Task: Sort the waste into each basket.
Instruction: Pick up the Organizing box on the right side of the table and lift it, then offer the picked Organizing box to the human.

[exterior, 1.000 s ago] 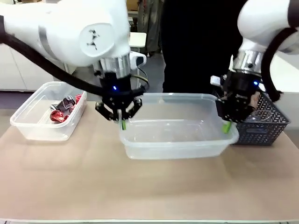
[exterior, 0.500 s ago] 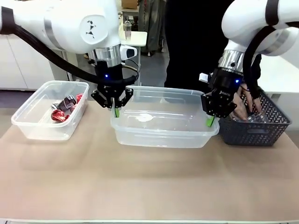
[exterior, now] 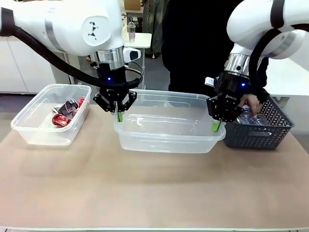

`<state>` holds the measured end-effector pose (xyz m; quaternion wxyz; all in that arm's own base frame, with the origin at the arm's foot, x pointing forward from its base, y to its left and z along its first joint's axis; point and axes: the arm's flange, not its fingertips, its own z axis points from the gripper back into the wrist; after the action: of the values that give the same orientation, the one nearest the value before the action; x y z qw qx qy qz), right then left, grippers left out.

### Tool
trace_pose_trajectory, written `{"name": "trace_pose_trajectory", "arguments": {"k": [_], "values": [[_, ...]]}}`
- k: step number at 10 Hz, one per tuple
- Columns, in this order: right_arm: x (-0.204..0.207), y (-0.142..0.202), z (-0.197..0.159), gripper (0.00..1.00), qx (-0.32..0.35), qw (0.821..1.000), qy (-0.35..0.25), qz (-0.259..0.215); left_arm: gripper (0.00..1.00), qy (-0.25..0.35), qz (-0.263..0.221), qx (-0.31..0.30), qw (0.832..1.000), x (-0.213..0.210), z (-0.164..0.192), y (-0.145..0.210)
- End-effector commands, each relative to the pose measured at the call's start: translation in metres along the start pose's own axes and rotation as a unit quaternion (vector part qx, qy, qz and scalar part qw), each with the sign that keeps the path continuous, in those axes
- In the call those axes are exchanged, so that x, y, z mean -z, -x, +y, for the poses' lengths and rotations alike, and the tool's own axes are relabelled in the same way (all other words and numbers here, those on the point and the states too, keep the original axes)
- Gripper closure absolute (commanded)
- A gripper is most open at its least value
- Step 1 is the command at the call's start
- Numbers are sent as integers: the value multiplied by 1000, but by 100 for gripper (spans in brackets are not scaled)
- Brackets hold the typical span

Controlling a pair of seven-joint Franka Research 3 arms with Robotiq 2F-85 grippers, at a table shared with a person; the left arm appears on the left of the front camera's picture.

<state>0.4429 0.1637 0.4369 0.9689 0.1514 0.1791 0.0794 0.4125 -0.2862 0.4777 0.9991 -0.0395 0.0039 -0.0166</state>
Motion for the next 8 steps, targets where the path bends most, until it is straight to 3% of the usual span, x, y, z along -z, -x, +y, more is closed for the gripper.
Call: {"name": "trace_pose_trajectory", "arguments": {"k": [1, 8], "values": [[-2, 4, 4, 94, -5, 1000, -3, -4, 96, 0, -1, 0, 1000, 0, 0, 0], [-2, 4, 4, 94, -5, 1000, -3, -4, 96, 0, -1, 0, 1000, 0, 0, 0]]}}
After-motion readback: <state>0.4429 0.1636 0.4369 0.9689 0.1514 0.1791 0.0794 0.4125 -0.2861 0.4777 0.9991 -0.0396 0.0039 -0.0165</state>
